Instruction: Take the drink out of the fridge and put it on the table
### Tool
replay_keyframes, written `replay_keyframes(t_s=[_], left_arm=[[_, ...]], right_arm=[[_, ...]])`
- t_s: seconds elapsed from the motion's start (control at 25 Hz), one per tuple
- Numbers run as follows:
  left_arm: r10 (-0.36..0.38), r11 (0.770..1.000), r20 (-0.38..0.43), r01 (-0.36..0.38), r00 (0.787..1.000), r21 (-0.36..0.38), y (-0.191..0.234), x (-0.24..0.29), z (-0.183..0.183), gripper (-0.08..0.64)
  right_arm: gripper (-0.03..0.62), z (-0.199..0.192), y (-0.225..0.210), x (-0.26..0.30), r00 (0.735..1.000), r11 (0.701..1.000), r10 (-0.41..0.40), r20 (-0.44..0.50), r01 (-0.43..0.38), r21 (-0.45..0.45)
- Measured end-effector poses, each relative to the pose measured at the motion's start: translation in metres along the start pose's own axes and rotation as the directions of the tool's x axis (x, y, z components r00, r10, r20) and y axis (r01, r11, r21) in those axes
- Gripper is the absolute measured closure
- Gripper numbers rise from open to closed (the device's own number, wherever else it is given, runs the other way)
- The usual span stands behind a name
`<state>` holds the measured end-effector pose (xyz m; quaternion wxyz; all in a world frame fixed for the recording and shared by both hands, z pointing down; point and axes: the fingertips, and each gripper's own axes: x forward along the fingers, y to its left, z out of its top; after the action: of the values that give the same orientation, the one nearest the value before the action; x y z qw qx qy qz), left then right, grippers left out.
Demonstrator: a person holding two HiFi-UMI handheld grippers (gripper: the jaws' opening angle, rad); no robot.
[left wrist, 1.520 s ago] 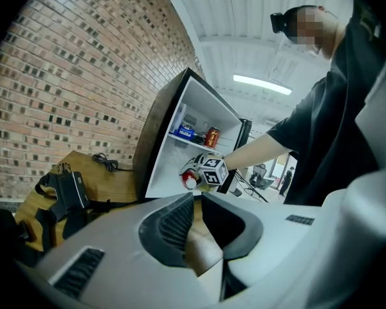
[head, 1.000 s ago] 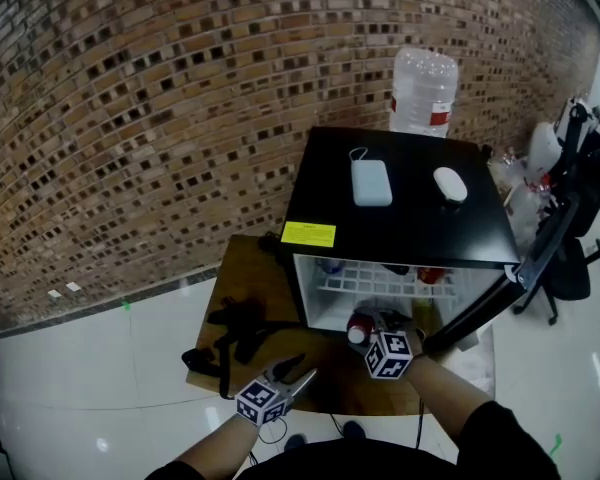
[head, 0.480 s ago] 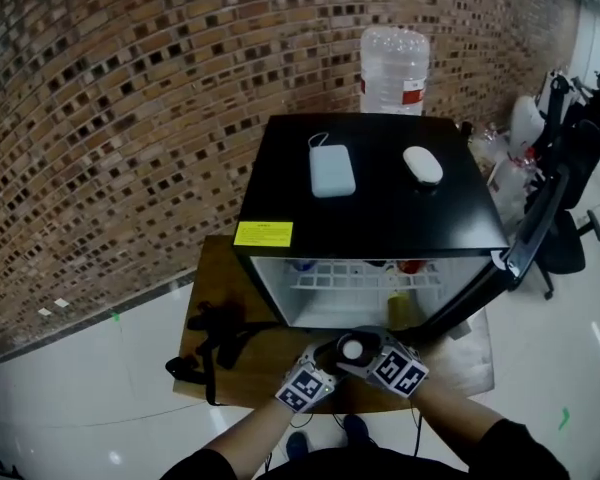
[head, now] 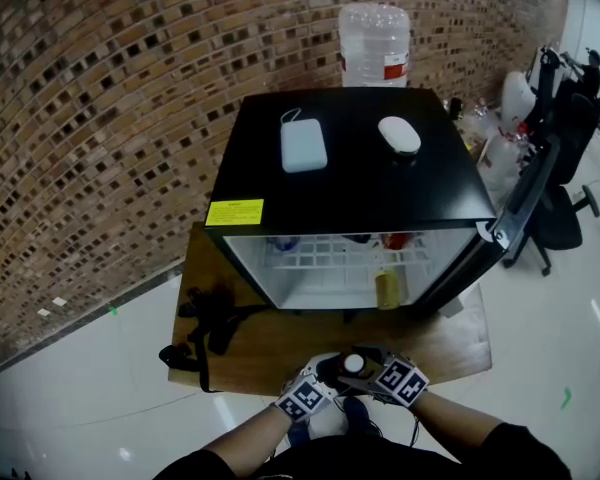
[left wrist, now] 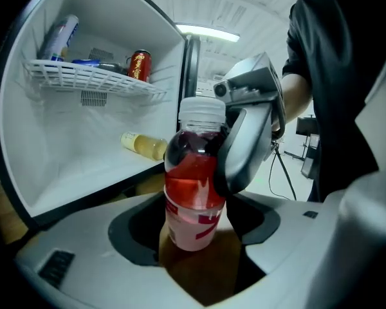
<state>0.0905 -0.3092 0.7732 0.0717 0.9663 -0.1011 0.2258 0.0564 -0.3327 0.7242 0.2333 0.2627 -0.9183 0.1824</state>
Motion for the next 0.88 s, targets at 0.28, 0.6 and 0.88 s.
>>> replay_keyframes(t_s=[0.28, 0.6, 0.88], left_arm=[[0.022, 0.998, 0.011, -0.021, 1.0, -0.053, 0.002, 0.0, -0.006, 0.254], [0.078, 0.984, 0.065, -0.066, 0.995, -0.166, 0.004, -0.047, -0.002, 0.238], [0.209, 0.94, 0.176, -0.148, 0.962, -0.307, 0.015, -0.137, 0.0, 0.403]], right_arm=[[0.238, -0.003, 0.0, -0.003, 0.997, 1.0, 0.001, 0.073, 0.001, -0.016], [0.146, -0.012, -0.003, -0.038, 0.99, 0.998, -0.055, 0.129, 0.06, -0.03], [0.22, -0.037, -0.012, -0.103, 0.963, 0.978, -0.184, 0.198, 0.16, 0.131]])
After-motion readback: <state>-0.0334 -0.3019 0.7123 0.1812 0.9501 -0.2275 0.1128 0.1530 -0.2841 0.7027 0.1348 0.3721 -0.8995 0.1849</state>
